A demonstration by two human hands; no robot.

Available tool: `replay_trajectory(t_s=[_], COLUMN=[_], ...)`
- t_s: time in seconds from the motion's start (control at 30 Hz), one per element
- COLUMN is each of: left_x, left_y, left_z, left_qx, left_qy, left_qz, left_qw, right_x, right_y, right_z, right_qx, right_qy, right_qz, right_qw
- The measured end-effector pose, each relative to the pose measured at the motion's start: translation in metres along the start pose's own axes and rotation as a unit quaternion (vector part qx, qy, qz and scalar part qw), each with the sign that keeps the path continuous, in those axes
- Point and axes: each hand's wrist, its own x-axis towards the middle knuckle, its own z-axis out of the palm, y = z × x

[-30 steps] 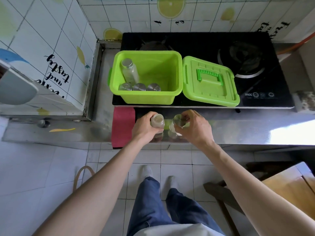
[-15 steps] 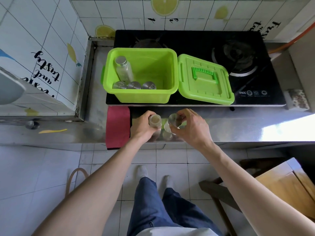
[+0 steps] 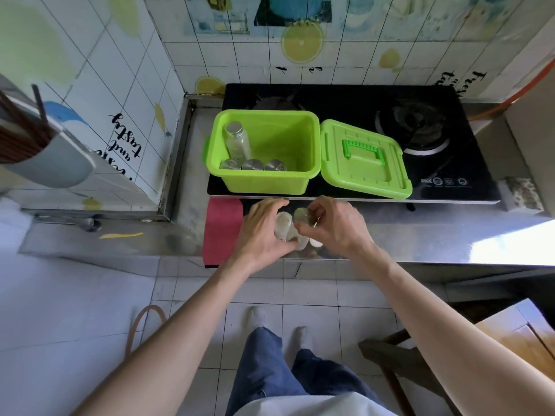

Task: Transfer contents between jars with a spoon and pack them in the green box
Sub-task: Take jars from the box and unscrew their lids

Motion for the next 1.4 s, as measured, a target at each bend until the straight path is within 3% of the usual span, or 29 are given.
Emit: replay_trajectory(t_s=[0.23,0.37,0.53,0.8,0.9,1.1,1.2,1.4], left_x=[-0.014,-0.012,-0.013,-0.012,-0.010,-0.005,-0.006,-0.004], left_y=[0.027,0.024,0.030,0.034,0.031,0.014,0.008,0.013], left_z=[-0.024,-0.029,-0.033,-0.046,-0.050,-0.053,-0.052,-0.047], left_qx=[-0.051,-0.070,-0.061,-0.137,-0.204,-0.260,-0.251,-0.240], left_qy=[0.059,0.094,0.114,0.045,-0.016,-0.065,-0.054,-0.059], left_qz=[-0.024,-0.021,-0.020,-0.017,-0.023,-0.037,-0.039,-0.026], left_qw=[0.997,0.993,0.991,0.989,0.978,0.963,0.966,0.969], right_x=[0.008,0.009,0.009,0.008,0.006,0.009,0.009,0.008], right_y=[-0.030,-0.042,-0.057,-0.043,-0.043,-0.037,-0.037,-0.047], right_z=[-0.023,-0.037,-0.038,-0.035,-0.036,-0.052,-0.062,-0.056], right_qx=[0.135,0.057,-0.023,-0.010,0.007,0.050,0.010,-0.079], right_qy=[-0.017,-0.048,-0.020,-0.008,-0.018,-0.113,-0.162,-0.080], right_qz=[-0.023,-0.058,-0.068,-0.094,-0.111,-0.196,-0.142,-0.092], right_qw=[0.990,0.996,0.997,0.996,0.994,0.973,0.976,0.989])
